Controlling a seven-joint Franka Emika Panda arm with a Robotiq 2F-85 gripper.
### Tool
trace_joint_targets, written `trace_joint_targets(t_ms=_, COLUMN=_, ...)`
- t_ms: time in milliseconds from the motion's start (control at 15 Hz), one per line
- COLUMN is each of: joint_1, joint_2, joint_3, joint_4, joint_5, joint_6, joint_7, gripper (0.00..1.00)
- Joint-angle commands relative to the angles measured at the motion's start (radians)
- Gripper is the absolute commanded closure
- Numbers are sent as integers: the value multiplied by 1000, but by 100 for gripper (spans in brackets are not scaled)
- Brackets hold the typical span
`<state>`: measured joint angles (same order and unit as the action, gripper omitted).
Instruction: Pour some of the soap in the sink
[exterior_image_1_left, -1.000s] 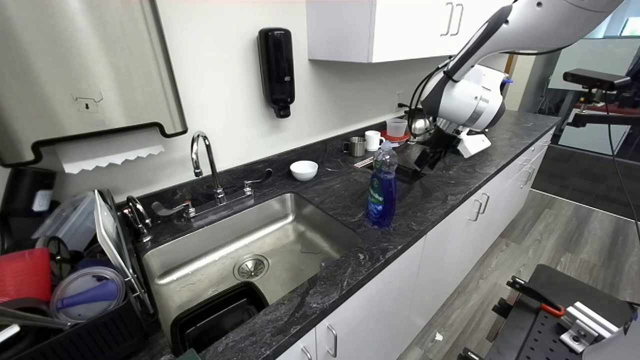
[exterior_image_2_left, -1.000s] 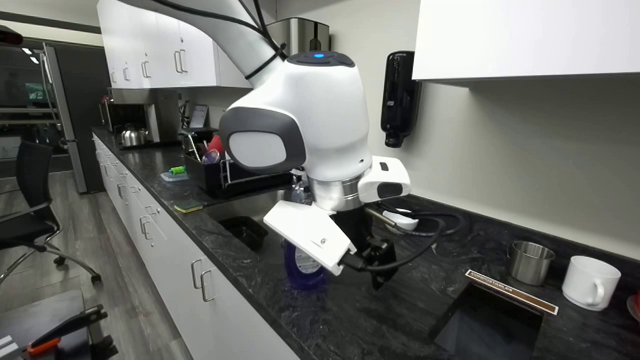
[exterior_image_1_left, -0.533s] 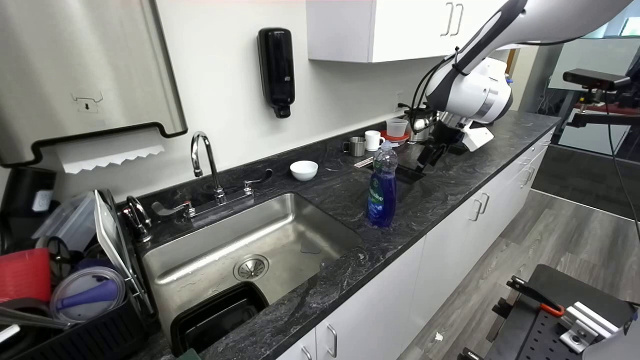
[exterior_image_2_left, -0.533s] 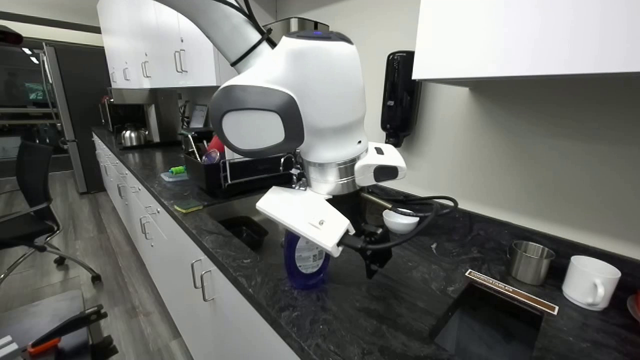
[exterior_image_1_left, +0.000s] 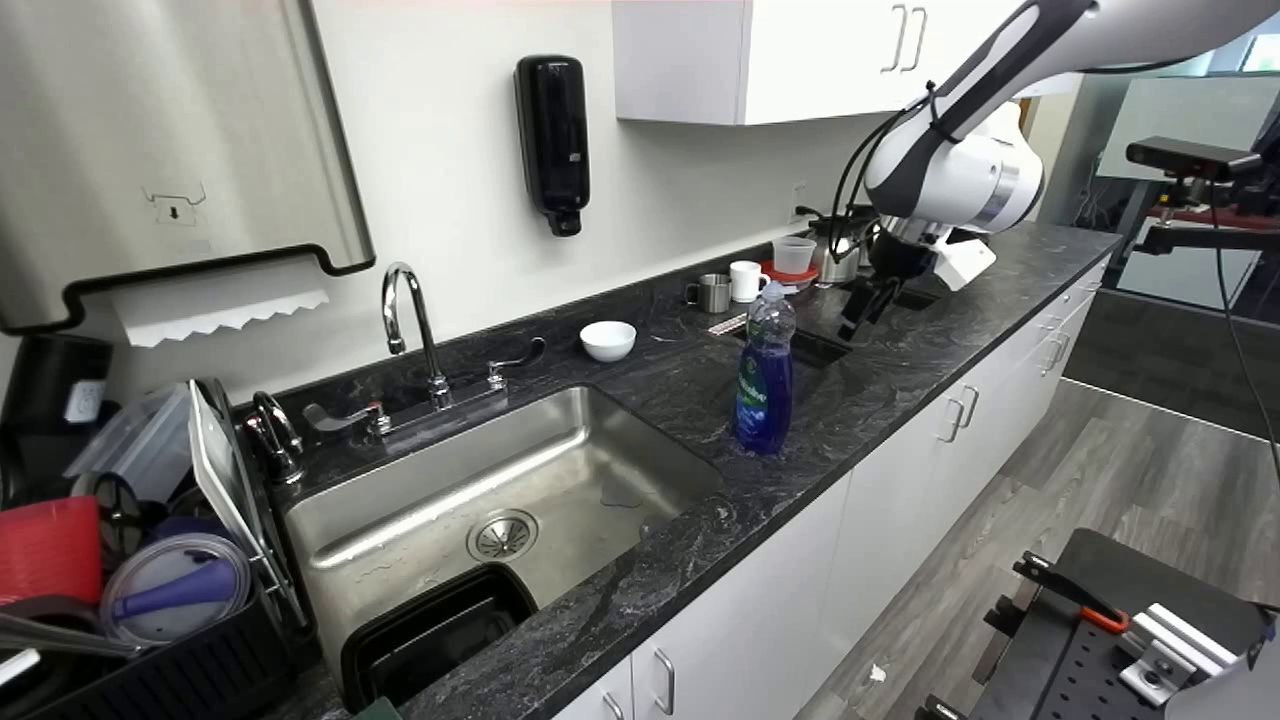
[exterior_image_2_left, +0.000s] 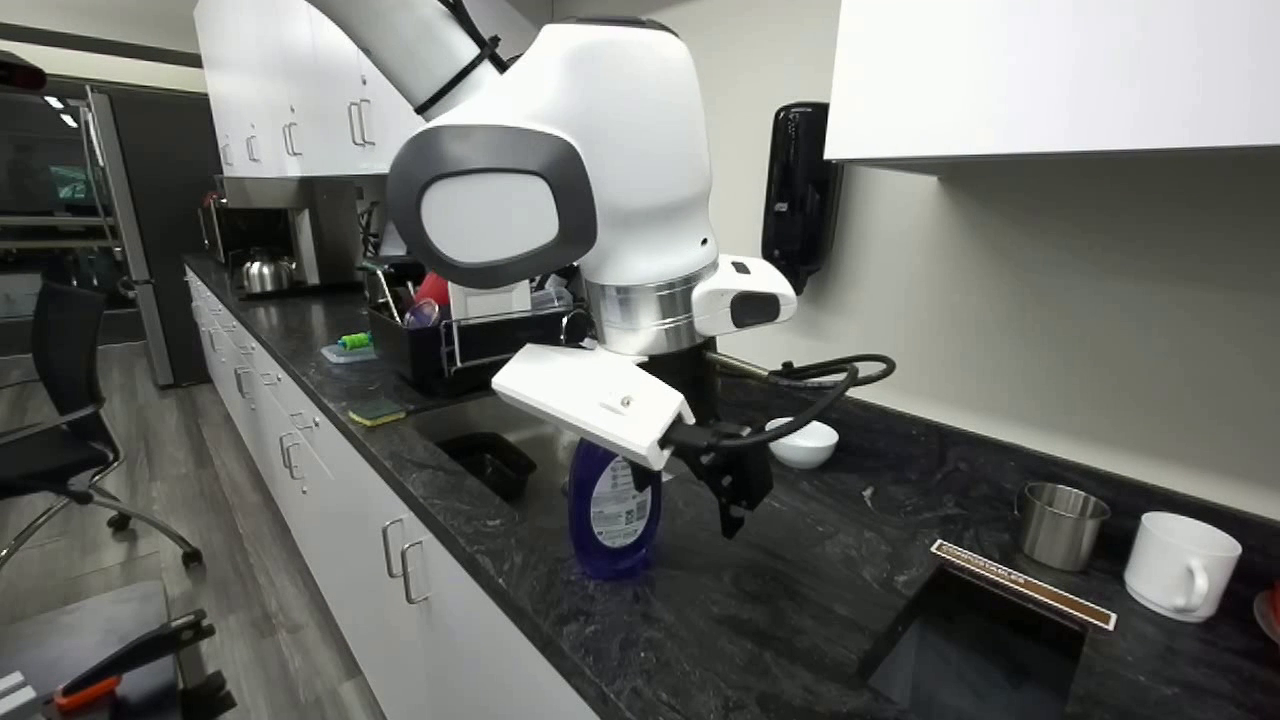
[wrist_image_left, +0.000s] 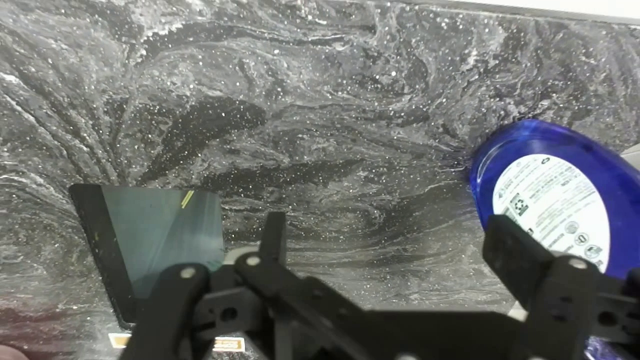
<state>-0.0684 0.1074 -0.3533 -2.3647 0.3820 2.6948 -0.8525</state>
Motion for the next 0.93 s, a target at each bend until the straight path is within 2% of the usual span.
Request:
trace_joint_targets(t_ms=0, joint_1=-79, joint_2=-54, joint_3=74, joint_4=-34, joint_5=-92, joint_6=-20, joint_7=69, gripper=0)
trace_joint_targets(t_ms=400, joint_1=-106, joint_2=-116, joint_3=102, joint_4=-67, joint_5=-148, joint_6=-31, joint_7=104, gripper=0)
trace_joint_targets(t_ms=867, joint_1=-95, joint_2=-194, joint_3=97, joint_4=-102, joint_5=-164, joint_6=-72, joint_7=86, gripper=0)
